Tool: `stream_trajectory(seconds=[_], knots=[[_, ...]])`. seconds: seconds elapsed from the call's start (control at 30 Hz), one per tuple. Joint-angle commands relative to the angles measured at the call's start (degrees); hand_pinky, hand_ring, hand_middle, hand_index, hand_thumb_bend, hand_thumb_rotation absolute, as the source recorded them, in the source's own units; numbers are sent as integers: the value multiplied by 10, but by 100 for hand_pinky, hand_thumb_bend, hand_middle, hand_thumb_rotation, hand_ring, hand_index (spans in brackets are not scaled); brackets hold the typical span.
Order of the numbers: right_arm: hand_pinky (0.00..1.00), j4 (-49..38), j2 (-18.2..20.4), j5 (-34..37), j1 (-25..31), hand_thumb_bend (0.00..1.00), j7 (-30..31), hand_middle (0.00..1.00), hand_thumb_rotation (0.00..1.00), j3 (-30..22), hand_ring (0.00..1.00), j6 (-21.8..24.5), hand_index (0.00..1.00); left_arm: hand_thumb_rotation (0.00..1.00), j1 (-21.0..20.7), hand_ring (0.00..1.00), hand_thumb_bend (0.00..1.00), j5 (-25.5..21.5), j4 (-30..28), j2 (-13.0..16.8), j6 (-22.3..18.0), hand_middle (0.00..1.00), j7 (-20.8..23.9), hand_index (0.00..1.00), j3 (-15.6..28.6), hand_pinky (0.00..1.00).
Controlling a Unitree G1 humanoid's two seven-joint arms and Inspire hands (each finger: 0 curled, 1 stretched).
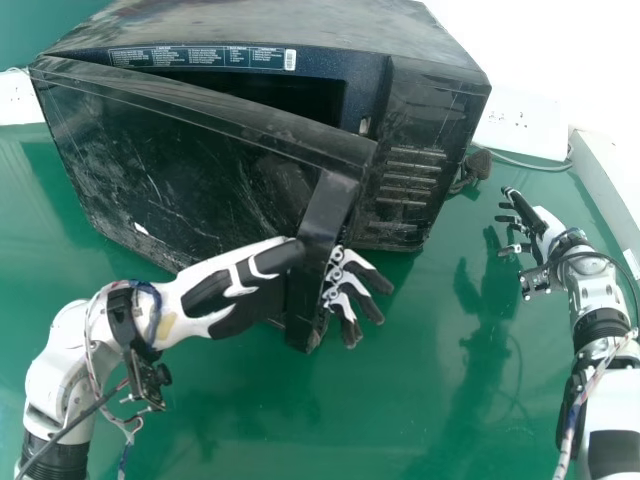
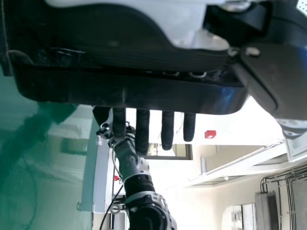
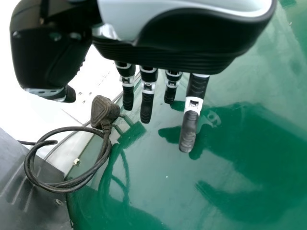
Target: Open the door of oven
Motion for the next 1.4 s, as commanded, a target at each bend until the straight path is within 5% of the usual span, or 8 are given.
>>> stream_trajectory(seconds=[0.0,0.5,0.67,0.77,0.87,1.07,1.2,1.37], knots=[[55,28,22,-8,45,65,18,87,64,6,73,36,94,69,-1,48,96,-31,-3,4,-7,63,-14,78,13,35],[55,27,21,-19,46,65,12,84,65,17,71,26,92,47,-7,45,91,-101,5,59,7,55,-90,64,53,33],[58,29,22,-25,44,66,9,84,69,24,72,34,90,53,-9,44,91,-108,30,63,-12,55,-118,63,64,33],[54,30,20,-22,45,65,13,82,69,21,69,35,90,47,-15,41,93,-133,29,88,34,54,-123,62,74,30],[45,29,21,-18,43,65,12,83,66,17,67,37,91,40,-5,43,90,-138,10,97,29,53,-119,61,87,32],[50,29,23,-19,42,62,5,82,64,16,70,39,91,36,2,39,89,-162,6,112,40,47,-129,60,104,28],[55,29,22,-18,44,63,9,83,65,15,70,35,92,35,19,36,89,-142,24,94,-22,43,-150,54,115,27],[51,29,20,-17,45,63,15,83,65,14,69,33,91,49,-29,44,95,-105,97,135,-86,50,-258,57,101,35]])
